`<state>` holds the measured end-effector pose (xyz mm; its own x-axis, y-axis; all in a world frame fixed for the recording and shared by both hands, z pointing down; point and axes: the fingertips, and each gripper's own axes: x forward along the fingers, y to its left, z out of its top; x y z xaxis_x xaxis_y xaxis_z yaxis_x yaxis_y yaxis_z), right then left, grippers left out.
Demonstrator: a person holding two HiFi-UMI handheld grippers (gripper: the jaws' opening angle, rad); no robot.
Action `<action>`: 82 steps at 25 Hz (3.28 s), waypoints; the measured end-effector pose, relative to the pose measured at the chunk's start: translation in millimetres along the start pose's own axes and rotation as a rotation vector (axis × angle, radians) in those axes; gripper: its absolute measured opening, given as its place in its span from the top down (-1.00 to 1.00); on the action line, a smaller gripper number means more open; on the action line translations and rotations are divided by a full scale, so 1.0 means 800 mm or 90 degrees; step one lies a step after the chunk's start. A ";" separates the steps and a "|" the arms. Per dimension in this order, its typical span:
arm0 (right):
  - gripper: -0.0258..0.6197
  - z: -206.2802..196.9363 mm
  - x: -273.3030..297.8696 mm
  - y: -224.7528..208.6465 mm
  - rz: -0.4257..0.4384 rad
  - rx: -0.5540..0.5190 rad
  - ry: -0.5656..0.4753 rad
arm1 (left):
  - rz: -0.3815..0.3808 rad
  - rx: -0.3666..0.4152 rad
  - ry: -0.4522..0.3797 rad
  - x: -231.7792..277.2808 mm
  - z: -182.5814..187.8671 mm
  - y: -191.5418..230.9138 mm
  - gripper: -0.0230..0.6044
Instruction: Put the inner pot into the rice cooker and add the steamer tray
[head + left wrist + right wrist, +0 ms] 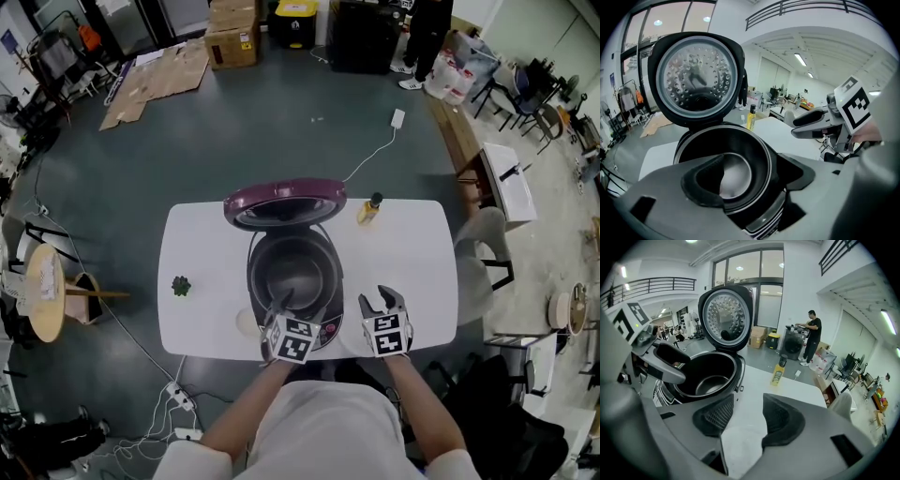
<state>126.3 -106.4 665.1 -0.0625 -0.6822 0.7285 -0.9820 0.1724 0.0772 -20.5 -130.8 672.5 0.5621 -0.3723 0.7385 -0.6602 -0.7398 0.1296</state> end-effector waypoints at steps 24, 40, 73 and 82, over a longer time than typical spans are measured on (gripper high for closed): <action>0.27 -0.102 -0.052 -0.059 0.093 -0.031 0.006 | 0.043 -0.024 -0.005 0.007 -0.007 -0.163 -0.23; 0.27 -0.168 -0.044 -0.064 0.146 -0.075 0.036 | 0.060 -0.060 0.035 0.037 -0.077 -0.232 -0.21; 0.27 -0.324 0.094 -0.112 0.156 -0.137 0.188 | 0.119 -0.264 0.167 0.188 -0.245 -0.199 -0.11; 0.53 -0.331 0.098 -0.109 0.162 -0.135 0.222 | 0.093 -0.241 0.195 0.195 -0.249 -0.207 0.37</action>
<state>254.6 13.3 896.0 -0.1963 -0.3266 0.9245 -0.8834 0.4680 -0.0222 77.5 44.9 898.1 0.3163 -0.2339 0.9194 -0.8873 -0.4158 0.1995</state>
